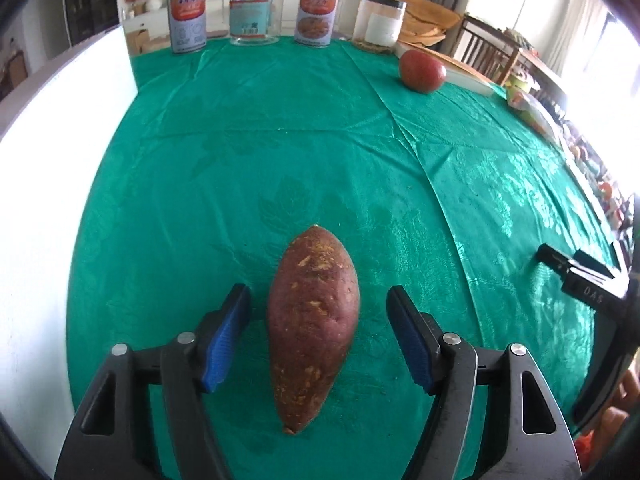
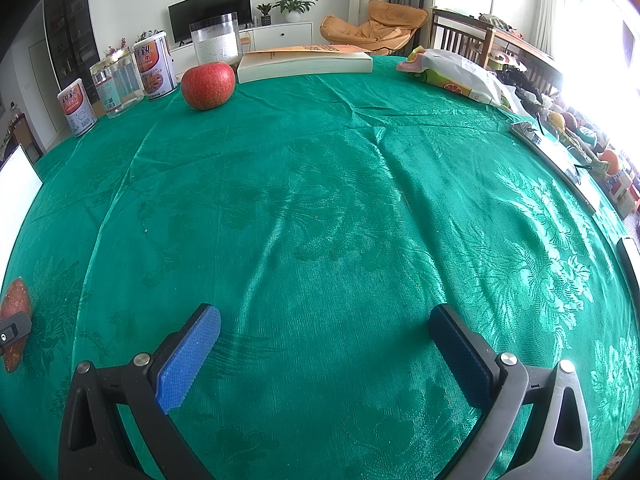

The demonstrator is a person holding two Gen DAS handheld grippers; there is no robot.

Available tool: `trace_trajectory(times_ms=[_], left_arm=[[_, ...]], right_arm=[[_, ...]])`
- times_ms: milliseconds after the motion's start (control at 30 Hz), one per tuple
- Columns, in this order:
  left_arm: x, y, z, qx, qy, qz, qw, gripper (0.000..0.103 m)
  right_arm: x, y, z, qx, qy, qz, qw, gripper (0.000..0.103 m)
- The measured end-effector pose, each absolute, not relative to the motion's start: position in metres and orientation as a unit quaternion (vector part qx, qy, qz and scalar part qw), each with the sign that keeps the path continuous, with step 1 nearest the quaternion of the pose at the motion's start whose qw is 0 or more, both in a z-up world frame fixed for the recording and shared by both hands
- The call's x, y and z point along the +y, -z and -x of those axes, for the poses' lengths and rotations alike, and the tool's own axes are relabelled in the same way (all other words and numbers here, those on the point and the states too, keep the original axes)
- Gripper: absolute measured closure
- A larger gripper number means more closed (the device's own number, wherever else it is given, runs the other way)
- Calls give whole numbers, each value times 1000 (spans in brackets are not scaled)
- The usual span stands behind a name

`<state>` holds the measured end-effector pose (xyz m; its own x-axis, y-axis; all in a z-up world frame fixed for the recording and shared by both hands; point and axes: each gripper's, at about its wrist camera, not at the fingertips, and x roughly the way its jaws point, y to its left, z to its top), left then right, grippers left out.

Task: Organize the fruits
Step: 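Lower the left gripper onto the sweet potato and close it, then grasp the red apple with the right gripper while the left gripper holds the sweet potato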

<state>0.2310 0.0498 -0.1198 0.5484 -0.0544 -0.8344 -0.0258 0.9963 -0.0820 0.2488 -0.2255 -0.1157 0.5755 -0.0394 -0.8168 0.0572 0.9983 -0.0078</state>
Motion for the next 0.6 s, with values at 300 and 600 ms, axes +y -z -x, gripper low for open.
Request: trace_trajectory(times_ms=[300,600], left_arm=[[51,125,-226,451,-23,2,892,22],[54,126,-219,437,-29,0,899,18]], right_arm=[[-226,116,-249,460,27,-10,887,0],[-224,115,-247,461,23,-8,887,0]])
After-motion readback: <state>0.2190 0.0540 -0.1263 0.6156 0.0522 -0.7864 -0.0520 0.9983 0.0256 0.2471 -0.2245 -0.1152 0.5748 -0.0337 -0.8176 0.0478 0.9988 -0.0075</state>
